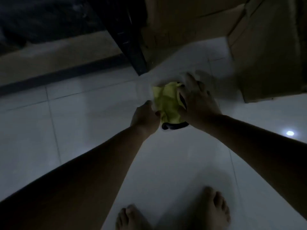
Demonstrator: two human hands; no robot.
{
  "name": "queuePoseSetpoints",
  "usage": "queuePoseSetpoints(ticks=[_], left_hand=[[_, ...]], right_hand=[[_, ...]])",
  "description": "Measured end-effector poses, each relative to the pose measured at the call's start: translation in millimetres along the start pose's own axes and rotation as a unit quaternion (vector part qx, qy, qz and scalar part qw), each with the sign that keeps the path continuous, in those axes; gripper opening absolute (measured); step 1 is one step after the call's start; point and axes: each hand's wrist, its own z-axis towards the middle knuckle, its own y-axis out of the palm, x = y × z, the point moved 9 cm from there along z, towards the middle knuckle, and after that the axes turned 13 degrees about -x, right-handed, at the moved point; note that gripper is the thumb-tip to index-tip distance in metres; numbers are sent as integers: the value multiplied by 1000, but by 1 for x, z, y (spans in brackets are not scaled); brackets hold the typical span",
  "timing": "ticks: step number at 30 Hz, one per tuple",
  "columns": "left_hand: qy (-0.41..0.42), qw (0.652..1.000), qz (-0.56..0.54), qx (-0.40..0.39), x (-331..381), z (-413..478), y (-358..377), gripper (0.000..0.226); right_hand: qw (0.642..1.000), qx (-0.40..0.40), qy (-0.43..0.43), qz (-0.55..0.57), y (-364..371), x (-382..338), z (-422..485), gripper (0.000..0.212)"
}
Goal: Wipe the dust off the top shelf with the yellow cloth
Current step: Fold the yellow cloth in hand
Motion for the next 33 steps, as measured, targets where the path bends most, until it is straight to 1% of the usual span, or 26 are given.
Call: queuePoseSetpoints(ticks=[2,5,7,9,11,13,14,16,18,20,22,25,27,28,30,32,33], left_hand=[[16,1000,-16,11,-2,6,0,34],[18,999,-34,19,-8,8,0,27],[22,999,-40,22,-7,8,0,27],[18,999,-40,24,-7,6,0,28],[15,999,-39,24,-5,5,0,30],[8,999,-36,16,-3,1,0,34],[5,999,-36,7,-2,-1,-1,40],[-7,999,-42,-10,1,-10,-5,56],[-12,999,-51,-6,9,-30,-16,61],[3,998,-56,10,23,-59,-32,56],[28,998,-62,17,37,-97,-47,54],[62,994,-87,21,52,-165,-68,52],[75,990,-113,28,59,-219,-85,51],[74,988,-129,31,61,-249,-94,50],[85,983,-157,42,69,-310,-114,49],[104,980,-162,54,78,-373,-138,49],[112,979,-162,57,84,-406,-150,49]], right_hand=[[999,-11,29,11,3,5,15,62],[996,-50,72,-10,15,11,34,70],[994,-46,93,-17,22,15,39,64],[994,-30,102,-22,23,16,43,44],[996,-13,83,-36,19,12,41,34],[998,23,30,-45,9,5,31,35],[998,42,3,-37,-1,1,22,36],[997,60,-42,12,-23,-7,-1,33],[992,66,-56,96,-47,-14,-27,27],[968,78,-54,232,-74,-21,-53,24],[923,76,-33,376,-102,-31,-81,18],[855,87,14,511,-146,-46,-131,14],[819,93,34,565,-178,-65,-168,15],[807,90,40,582,-194,-77,-189,17],[789,90,40,607,-232,-104,-227,16],[775,80,40,625,-269,-133,-263,11],[769,75,42,633,-289,-149,-282,12]])
